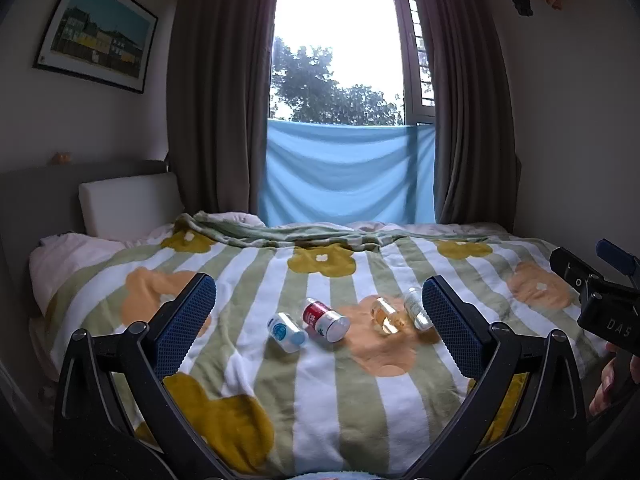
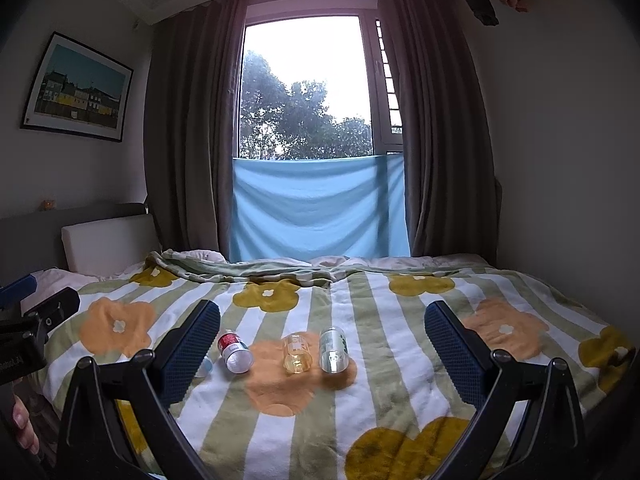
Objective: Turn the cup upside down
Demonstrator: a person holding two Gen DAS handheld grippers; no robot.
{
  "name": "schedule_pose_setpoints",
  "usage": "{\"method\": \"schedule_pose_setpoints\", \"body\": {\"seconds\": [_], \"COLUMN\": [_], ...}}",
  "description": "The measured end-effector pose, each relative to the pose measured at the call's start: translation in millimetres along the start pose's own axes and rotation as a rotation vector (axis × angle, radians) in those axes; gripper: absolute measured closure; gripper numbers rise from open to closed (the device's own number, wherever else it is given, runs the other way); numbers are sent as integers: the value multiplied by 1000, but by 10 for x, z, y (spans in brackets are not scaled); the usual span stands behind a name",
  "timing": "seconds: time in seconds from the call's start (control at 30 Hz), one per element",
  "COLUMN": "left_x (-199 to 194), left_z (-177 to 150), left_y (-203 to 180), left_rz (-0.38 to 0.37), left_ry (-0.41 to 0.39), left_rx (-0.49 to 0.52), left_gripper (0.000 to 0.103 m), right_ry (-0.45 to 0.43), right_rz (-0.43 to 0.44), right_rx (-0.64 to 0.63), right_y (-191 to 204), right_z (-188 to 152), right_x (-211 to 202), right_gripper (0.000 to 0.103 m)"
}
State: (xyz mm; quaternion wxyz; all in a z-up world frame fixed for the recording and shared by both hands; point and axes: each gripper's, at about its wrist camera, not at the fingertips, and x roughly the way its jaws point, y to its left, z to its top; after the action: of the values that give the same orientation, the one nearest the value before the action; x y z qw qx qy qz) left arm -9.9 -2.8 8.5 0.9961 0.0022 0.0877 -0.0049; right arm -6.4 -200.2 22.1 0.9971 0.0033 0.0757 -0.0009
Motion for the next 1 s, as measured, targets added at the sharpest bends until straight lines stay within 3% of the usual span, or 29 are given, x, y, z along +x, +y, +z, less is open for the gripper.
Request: {"method": "schedule_pose_setpoints", "body": {"seconds": [1.0], "left_x": [-32], "left_z": [-37], "left_y": [-4], "left_rz": [-36], "left_ry": [-8], "left_rx": [-14], "left_gripper": [0], "right_ry": [-15], "right_rz": [-5], "right_rx": [-7], "right_y": [34], "right_z": [-20], "right_x": [-21], "right_gripper": [1]}}
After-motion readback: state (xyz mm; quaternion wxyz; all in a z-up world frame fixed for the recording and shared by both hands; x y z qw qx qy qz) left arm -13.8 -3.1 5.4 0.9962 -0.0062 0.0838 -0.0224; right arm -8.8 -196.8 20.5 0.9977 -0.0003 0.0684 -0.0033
